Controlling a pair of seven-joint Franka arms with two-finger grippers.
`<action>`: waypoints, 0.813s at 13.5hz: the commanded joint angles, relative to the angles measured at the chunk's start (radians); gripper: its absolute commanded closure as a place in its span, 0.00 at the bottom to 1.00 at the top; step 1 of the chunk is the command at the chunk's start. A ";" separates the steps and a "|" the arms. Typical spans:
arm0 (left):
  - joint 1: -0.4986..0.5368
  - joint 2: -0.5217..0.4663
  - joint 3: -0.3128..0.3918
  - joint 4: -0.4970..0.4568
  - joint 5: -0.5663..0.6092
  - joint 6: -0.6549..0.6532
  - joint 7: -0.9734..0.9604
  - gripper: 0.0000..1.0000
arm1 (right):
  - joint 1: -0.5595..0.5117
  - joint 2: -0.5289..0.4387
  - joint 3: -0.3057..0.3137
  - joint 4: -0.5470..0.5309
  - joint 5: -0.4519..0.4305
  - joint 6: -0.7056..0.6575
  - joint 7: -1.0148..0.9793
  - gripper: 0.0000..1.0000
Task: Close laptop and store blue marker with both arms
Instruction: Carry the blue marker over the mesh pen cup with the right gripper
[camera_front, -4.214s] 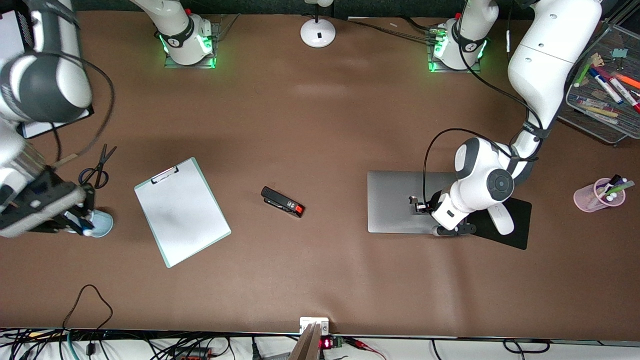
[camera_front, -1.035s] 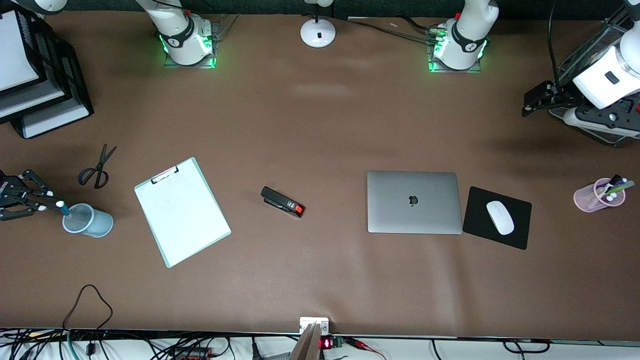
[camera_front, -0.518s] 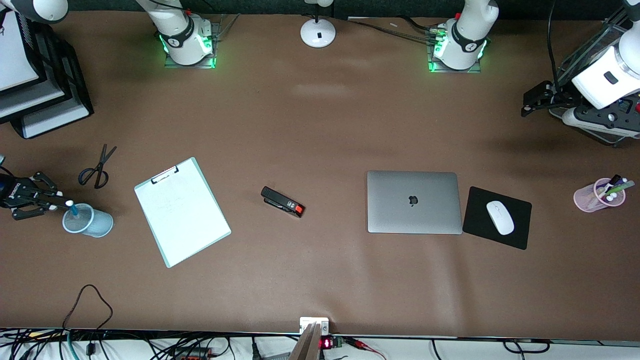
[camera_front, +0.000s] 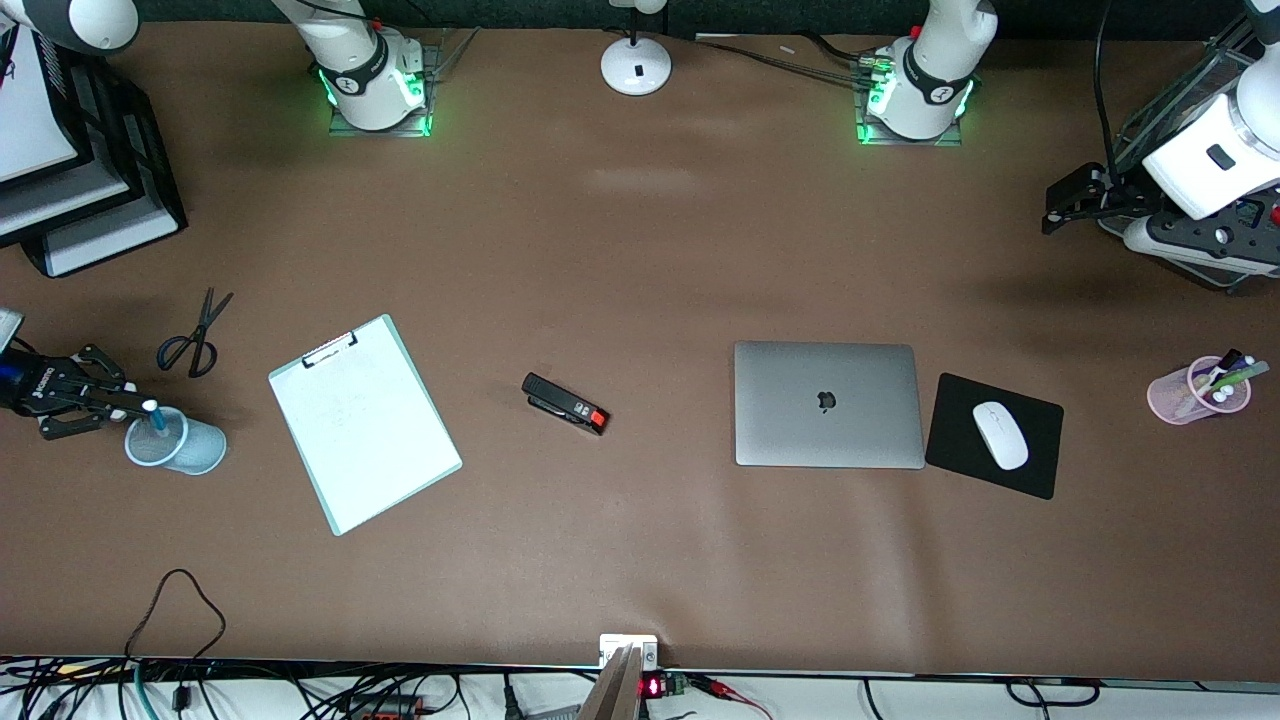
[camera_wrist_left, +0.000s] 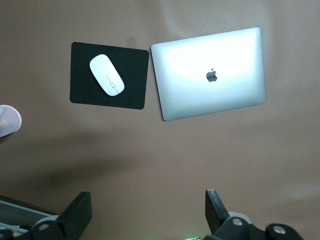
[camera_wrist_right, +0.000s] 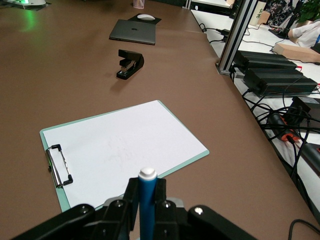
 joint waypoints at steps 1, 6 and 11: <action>-0.004 0.014 0.004 0.020 0.023 0.005 0.004 0.00 | -0.021 0.029 0.012 0.034 -0.011 -0.002 -0.013 0.99; -0.001 0.015 0.005 0.023 0.023 -0.003 0.004 0.00 | -0.021 0.044 0.014 0.045 -0.011 0.048 -0.015 0.99; 0.000 0.014 0.007 0.023 0.023 -0.006 0.004 0.00 | -0.023 0.084 0.014 0.045 -0.010 0.062 -0.036 0.99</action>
